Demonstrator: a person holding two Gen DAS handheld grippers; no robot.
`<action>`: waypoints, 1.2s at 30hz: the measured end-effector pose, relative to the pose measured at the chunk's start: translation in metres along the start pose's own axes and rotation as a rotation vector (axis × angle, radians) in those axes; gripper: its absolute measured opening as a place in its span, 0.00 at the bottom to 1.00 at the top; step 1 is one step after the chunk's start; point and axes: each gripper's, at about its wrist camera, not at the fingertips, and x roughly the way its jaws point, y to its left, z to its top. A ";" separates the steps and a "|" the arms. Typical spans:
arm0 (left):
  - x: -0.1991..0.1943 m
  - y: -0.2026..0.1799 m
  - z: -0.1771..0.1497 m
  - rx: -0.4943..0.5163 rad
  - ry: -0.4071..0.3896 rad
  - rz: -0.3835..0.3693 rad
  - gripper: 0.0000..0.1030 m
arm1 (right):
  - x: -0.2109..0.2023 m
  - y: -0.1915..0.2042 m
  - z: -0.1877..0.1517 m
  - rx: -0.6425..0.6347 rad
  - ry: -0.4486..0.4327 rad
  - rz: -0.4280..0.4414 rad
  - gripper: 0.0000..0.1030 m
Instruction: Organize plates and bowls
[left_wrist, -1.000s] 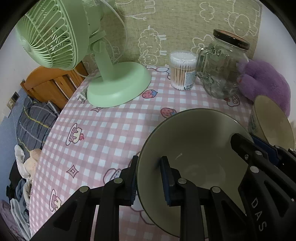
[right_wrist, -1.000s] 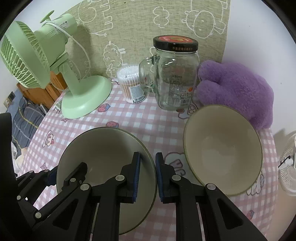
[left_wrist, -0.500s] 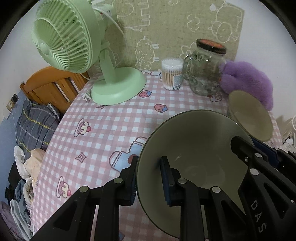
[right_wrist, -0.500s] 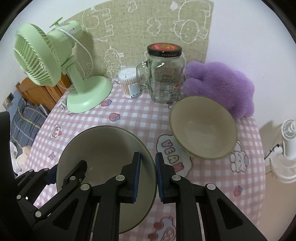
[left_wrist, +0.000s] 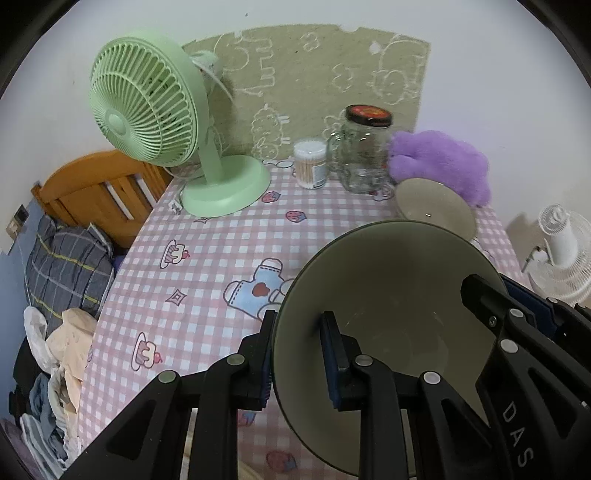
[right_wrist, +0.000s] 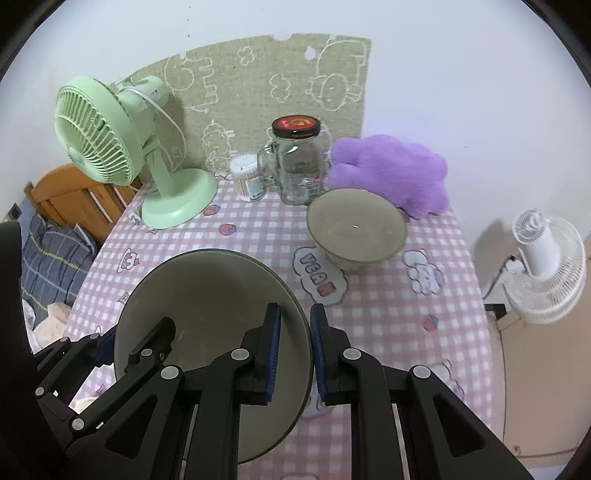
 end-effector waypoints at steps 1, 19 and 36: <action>-0.005 0.000 -0.003 0.002 -0.003 -0.005 0.20 | -0.006 0.000 -0.003 0.003 -0.004 -0.006 0.19; -0.069 -0.018 -0.076 0.146 -0.025 -0.122 0.20 | -0.090 -0.012 -0.092 0.109 0.003 -0.103 0.19; -0.055 -0.033 -0.138 0.205 0.079 -0.152 0.20 | -0.085 -0.024 -0.163 0.157 0.124 -0.129 0.19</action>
